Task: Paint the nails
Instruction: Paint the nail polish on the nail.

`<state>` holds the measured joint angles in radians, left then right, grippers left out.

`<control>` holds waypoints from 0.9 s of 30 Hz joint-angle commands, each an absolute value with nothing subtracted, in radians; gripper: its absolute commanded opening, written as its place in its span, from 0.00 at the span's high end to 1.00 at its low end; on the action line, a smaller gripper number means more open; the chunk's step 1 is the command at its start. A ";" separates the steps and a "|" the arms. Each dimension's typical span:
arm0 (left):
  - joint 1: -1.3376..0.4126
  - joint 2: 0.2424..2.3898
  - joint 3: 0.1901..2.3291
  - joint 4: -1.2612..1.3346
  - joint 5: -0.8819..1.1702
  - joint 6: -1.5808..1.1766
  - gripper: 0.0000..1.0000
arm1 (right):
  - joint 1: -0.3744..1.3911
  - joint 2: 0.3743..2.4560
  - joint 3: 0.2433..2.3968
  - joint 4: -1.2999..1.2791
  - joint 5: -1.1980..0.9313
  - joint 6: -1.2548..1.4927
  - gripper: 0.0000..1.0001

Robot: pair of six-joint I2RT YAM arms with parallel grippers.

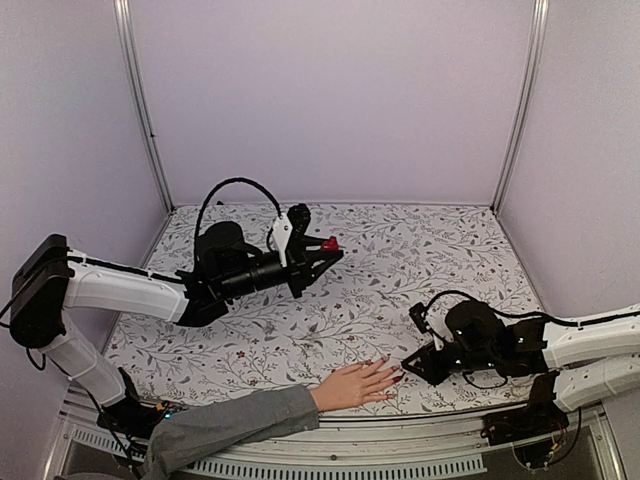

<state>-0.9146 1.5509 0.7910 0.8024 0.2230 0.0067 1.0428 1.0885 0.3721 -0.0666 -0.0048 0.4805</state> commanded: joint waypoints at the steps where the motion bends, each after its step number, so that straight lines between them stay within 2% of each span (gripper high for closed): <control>1: -0.899 1.539 0.795 0.833 0.226 0.002 1.00 | 1.051 1.092 0.371 -0.105 0.051 0.514 1.00; 15: -0.900 1.534 0.787 0.833 0.231 0.002 1.00 | 1.051 1.002 0.434 -0.158 0.073 0.483 1.00; 27: -0.911 1.479 0.690 0.938 0.356 0.025 1.00 | 1.051 0.952 0.705 -0.213 0.012 0.227 1.00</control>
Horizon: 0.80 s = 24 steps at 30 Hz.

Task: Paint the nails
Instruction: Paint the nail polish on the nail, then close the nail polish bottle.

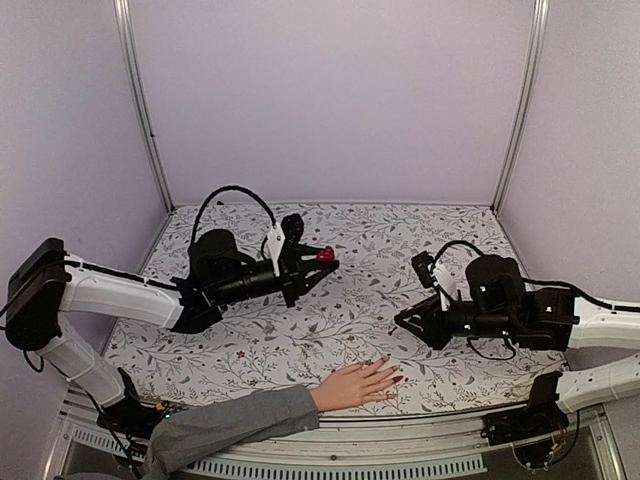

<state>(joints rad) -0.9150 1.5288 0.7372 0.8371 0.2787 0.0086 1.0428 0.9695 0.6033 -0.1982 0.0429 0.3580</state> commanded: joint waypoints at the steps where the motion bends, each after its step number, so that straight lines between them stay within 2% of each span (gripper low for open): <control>1: -0.913 1.470 0.675 0.957 0.382 0.033 1.00 | 1.051 0.954 0.735 -0.221 -0.016 0.206 1.00; 16: -0.960 1.414 0.569 1.054 0.499 0.116 1.00 | 1.051 1.074 1.134 -0.364 -0.317 -0.108 1.00; 24: -0.986 1.438 0.590 1.038 0.528 0.109 1.00 | 1.052 1.150 1.236 -0.408 -0.375 -0.179 1.00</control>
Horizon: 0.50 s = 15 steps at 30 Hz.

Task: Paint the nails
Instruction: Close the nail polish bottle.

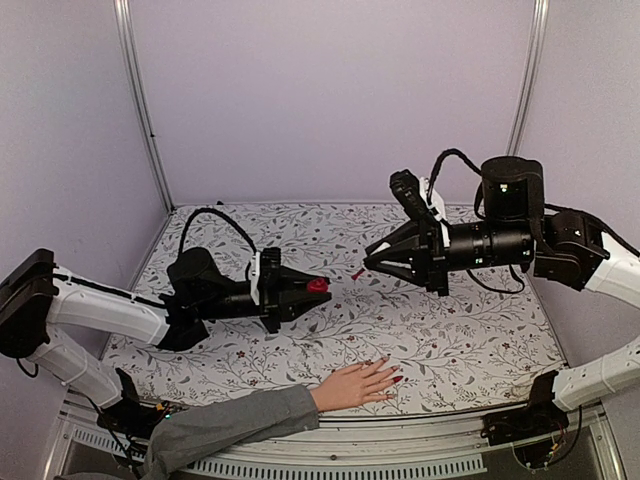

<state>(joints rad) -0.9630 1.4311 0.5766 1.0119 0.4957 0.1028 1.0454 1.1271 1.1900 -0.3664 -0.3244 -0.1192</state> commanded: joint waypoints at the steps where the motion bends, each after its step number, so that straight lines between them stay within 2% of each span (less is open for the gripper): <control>1: -0.990 1.443 0.594 1.036 0.530 0.106 1.00 | 1.053 1.157 1.242 -0.410 -0.379 -0.183 1.00; 15: -1.026 1.520 0.661 1.026 0.521 0.073 1.00 | 1.068 1.217 1.275 -0.427 -0.387 -0.226 1.00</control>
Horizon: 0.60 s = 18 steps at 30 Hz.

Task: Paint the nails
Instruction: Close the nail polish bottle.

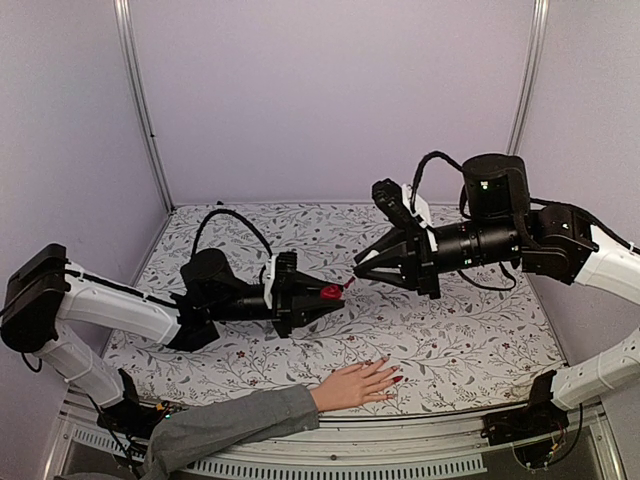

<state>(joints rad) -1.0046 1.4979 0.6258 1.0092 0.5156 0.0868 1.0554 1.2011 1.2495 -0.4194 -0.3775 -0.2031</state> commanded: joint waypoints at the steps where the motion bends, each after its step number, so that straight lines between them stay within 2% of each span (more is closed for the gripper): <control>1: -1.029 1.524 0.666 1.026 0.523 0.073 1.00 | 1.069 1.220 1.275 -0.427 -0.386 -0.228 1.00; 18: -1.048 1.550 0.696 1.009 0.523 0.094 1.00 | 1.072 1.231 1.270 -0.423 -0.350 -0.231 1.00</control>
<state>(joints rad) -1.0325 1.5402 0.6704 1.0046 0.5163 0.0822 1.0622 1.2282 1.2499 -0.4278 -0.3683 -0.2256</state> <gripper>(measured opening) 0.196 0.132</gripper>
